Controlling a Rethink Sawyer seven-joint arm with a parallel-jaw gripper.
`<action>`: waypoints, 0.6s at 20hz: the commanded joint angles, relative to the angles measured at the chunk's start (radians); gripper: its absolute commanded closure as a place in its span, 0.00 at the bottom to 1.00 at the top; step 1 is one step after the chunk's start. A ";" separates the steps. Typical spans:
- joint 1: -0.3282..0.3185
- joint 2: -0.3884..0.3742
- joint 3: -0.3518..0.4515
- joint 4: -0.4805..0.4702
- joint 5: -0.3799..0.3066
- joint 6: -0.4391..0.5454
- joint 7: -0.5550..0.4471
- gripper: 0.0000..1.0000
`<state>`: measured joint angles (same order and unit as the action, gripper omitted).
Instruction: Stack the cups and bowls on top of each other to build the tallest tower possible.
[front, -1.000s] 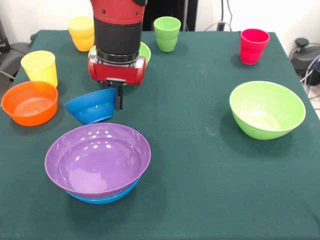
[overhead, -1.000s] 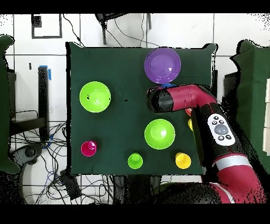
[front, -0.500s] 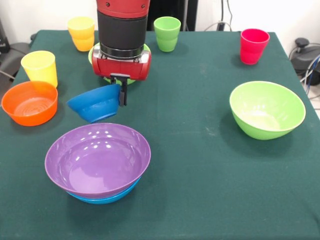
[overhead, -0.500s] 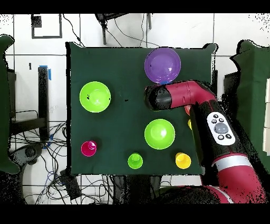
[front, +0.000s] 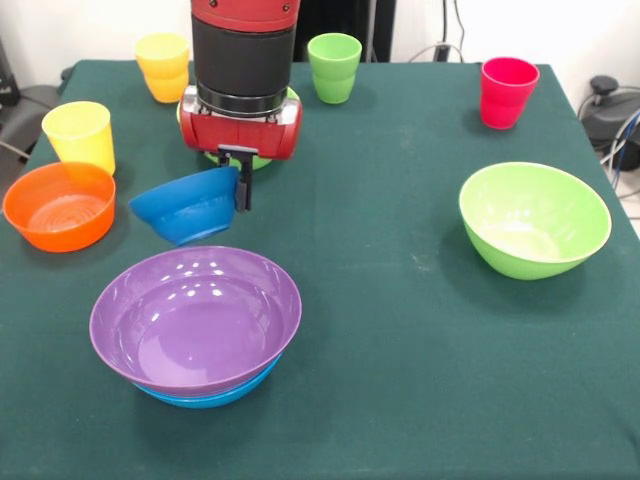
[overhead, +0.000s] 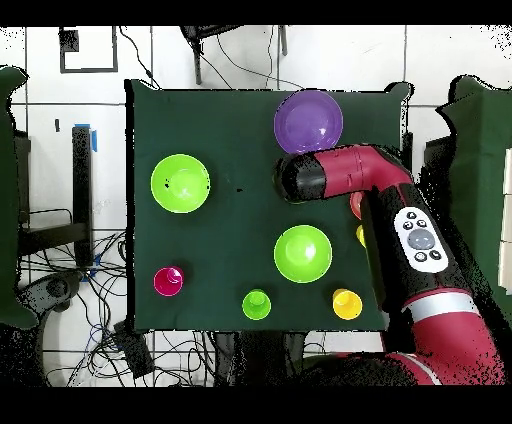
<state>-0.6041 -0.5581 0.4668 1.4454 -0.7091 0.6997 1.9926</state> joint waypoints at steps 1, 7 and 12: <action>0.032 -0.029 0.067 -0.058 0.011 0.143 -0.257 1.00; 0.020 -0.060 0.085 -0.049 0.027 0.190 -0.275 1.00; 0.019 -0.064 0.099 -0.070 0.028 0.222 -0.287 1.00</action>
<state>-0.6041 -0.6161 0.5071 1.4407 -0.6900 0.7950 1.9926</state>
